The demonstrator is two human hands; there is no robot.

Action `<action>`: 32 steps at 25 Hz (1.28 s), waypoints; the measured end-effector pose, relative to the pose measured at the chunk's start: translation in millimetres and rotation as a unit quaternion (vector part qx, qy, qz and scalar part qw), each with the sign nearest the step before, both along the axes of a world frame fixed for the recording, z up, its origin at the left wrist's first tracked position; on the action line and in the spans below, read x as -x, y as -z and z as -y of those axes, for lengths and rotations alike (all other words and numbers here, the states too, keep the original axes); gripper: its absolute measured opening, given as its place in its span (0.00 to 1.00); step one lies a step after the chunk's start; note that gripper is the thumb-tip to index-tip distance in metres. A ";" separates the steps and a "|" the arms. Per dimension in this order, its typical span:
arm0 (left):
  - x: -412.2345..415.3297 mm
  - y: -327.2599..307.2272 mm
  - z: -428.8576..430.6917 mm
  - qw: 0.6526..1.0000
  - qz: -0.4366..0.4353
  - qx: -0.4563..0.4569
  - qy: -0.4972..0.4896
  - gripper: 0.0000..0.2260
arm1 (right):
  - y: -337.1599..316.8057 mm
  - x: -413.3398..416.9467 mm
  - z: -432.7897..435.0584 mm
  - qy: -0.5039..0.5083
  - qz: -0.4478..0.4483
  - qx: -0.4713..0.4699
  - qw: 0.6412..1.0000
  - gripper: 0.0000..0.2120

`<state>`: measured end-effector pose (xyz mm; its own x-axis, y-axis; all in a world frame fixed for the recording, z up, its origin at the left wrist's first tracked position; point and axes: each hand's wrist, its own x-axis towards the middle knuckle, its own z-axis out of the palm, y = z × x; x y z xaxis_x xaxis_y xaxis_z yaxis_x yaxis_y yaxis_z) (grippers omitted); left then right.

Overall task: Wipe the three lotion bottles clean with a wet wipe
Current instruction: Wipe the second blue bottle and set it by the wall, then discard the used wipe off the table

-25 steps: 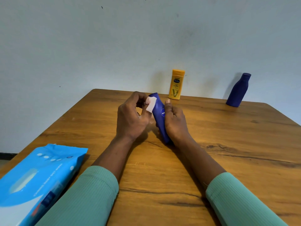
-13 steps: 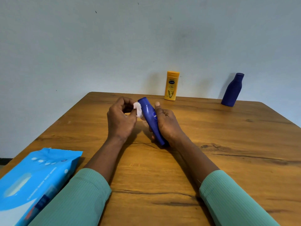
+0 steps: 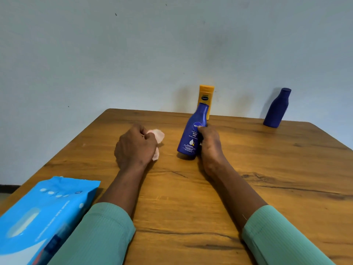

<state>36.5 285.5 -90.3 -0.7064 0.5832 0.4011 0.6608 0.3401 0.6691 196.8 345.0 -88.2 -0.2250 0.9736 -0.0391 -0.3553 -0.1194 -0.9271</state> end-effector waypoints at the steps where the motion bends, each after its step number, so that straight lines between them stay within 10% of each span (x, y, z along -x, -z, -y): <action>1: 0.1 0.4 -1.4 0.999 -0.004 0.039 -0.002 0.09 | -3.3 1.5 -4.0 -0.003 0.017 -0.041 0.999 0.11; 13: 0.0 -2.3 -5.0 0.992 -0.024 0.115 0.034 0.11 | -31.7 168.9 -149.8 -0.060 0.354 -0.361 0.861 0.21; 32: 5.7 3.5 -11.0 0.989 -0.041 0.130 0.063 0.15 | -17.6 192.5 -183.7 -0.115 0.338 -0.302 0.884 0.23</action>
<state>30.7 296.5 -93.8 -0.5930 0.7558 0.2778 0.7569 0.4055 0.5126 4.4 528.7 -70.6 -0.5432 0.7946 0.2713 0.2742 0.4733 -0.8371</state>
